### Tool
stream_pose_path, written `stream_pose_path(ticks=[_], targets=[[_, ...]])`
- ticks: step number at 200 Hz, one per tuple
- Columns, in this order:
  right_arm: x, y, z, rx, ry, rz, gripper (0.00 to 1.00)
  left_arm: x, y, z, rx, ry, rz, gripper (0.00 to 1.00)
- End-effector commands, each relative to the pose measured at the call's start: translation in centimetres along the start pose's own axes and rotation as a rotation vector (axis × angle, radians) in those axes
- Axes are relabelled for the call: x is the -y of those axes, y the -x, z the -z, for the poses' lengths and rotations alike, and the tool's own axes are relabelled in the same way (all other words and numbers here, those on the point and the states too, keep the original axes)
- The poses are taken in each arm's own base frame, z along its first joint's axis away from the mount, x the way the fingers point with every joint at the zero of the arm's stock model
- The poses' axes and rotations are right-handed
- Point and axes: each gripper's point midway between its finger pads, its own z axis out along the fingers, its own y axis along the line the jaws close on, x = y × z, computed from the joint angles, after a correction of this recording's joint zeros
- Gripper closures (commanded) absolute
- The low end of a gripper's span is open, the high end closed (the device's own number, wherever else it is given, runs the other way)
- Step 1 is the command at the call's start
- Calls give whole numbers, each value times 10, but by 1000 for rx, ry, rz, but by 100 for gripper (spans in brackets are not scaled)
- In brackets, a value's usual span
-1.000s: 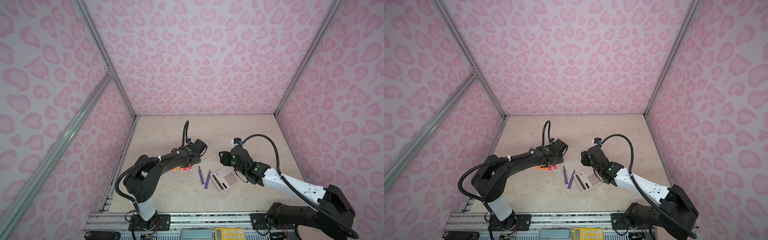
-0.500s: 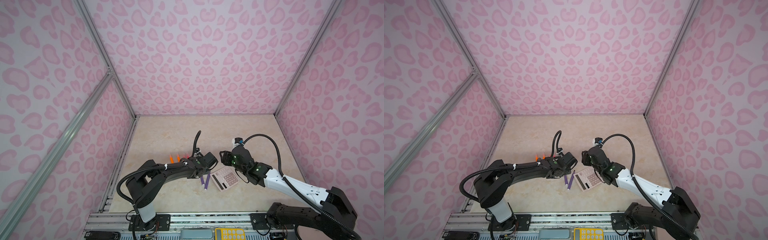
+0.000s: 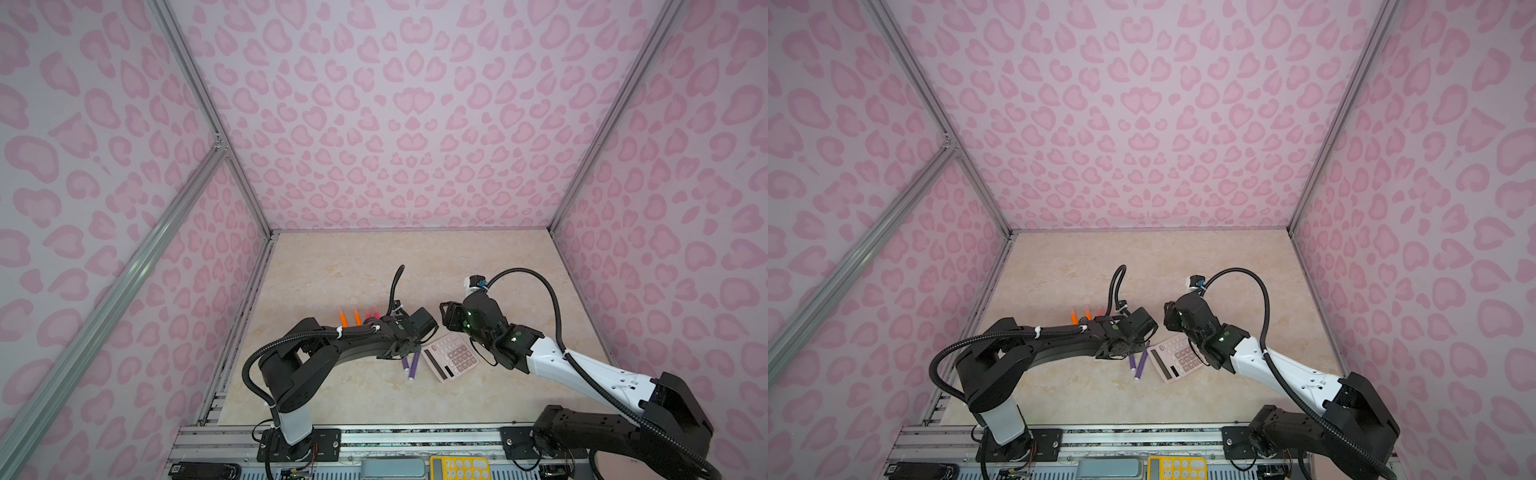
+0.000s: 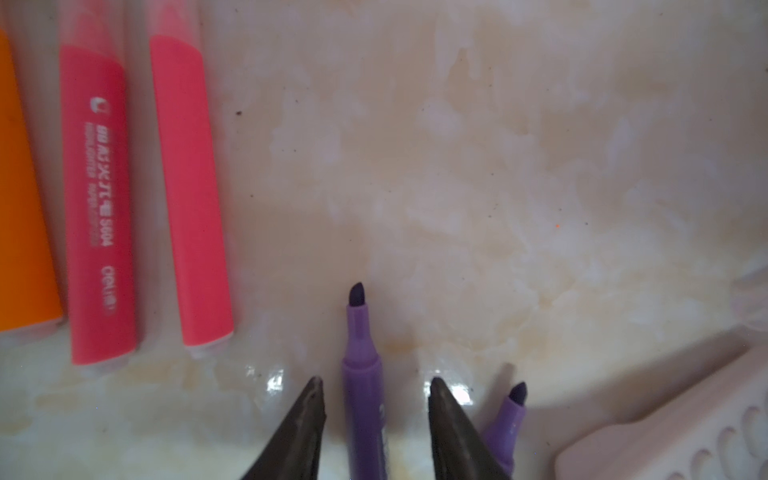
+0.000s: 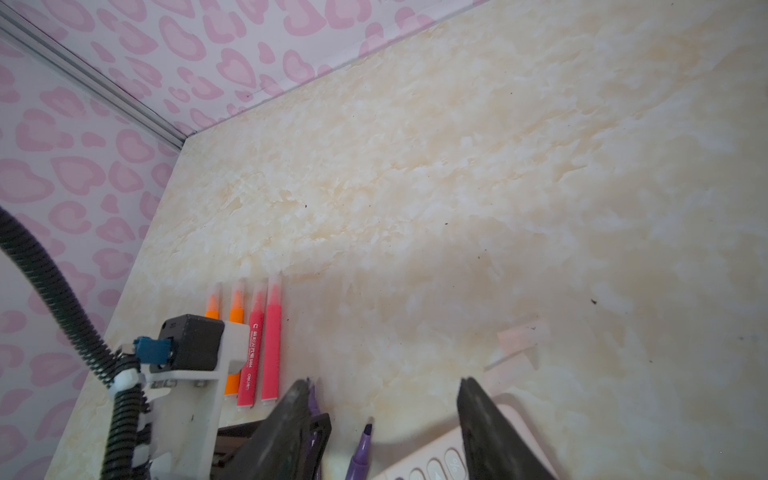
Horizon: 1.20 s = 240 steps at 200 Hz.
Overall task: Insert the pens into the pen caps
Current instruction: 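Lower the left gripper onto the uncapped purple marker and close it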
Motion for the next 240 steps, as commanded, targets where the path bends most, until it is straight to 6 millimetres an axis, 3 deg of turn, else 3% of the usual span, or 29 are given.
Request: stream_pose_path(ticks=[1,79,134,172,200,210,240], targets=[[1,0,2,0,-3,10,42,-8,-7,1,-20,52,17,57],[-1,-1,2,8,-7,25,42,-8,-41,-10,-114,87,-15,57],[-5,-1,6,22,-3,41,42,-4,-43,1,-80,71,-25,57],[-4,1,8,36,-9,46,42,-6,-46,-6,-88,91,-32,57],[-4,3,11,46,-8,44,43,-5,-50,-11,-103,102,-38,63],[-4,3,12,49,-7,43,43,-5,-50,-11,-105,102,-43,72],[-4,4,13,53,-7,42,43,-4,-48,-11,-102,102,-45,84]])
